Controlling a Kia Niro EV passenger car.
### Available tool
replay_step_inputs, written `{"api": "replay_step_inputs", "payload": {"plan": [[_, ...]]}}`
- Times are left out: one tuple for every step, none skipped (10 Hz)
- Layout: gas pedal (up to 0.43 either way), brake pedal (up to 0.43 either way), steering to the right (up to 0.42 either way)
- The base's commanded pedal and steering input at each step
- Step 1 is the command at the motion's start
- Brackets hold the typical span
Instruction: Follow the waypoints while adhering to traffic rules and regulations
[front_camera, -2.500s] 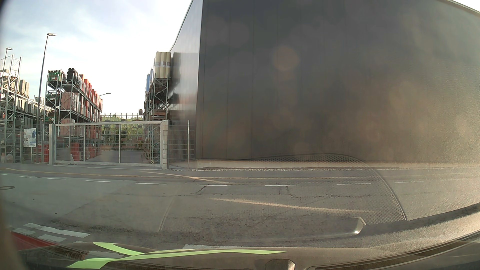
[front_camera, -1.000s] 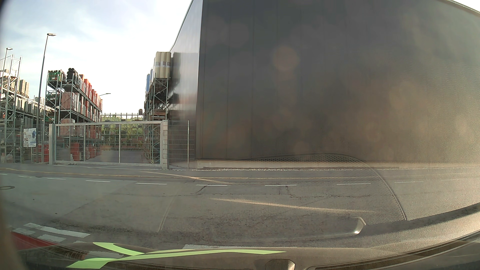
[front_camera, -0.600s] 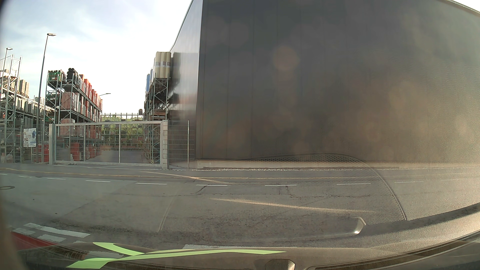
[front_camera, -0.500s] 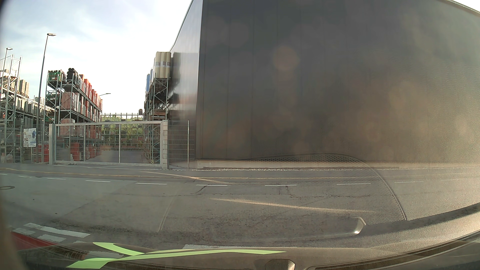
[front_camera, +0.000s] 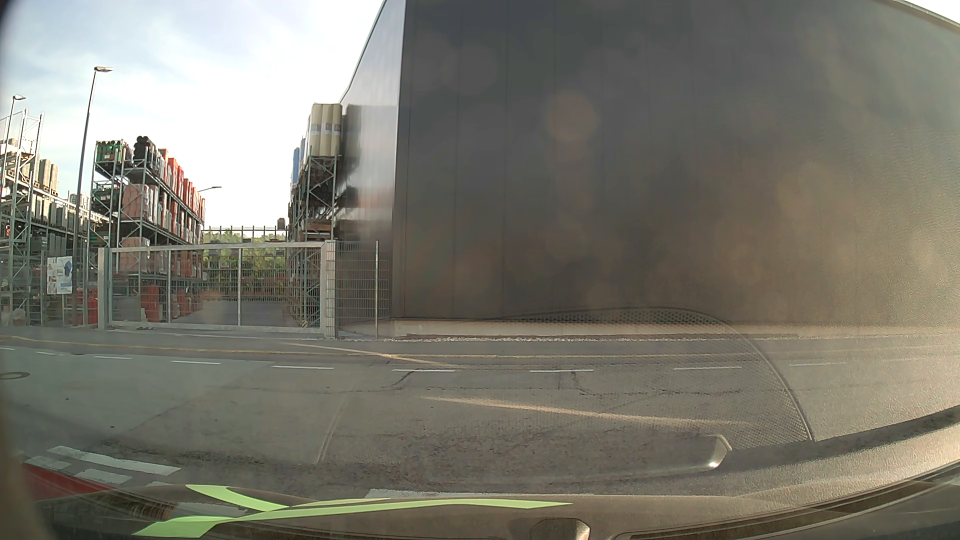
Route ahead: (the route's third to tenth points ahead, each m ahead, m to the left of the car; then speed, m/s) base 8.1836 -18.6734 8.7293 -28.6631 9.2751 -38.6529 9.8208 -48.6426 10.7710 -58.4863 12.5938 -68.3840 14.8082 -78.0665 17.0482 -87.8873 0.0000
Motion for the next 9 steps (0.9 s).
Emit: {"api": "replay_step_inputs", "payload": {"plan": [[0.000,0.543,0.444],[0.000,0.543,0.444],[0.000,0.543,0.445],[0.000,0.543,0.444],[0.000,0.543,0.444],[0.000,0.543,0.444],[0.000,0.543,0.444],[0.000,0.543,0.444],[0.000,0.543,0.444]]}}
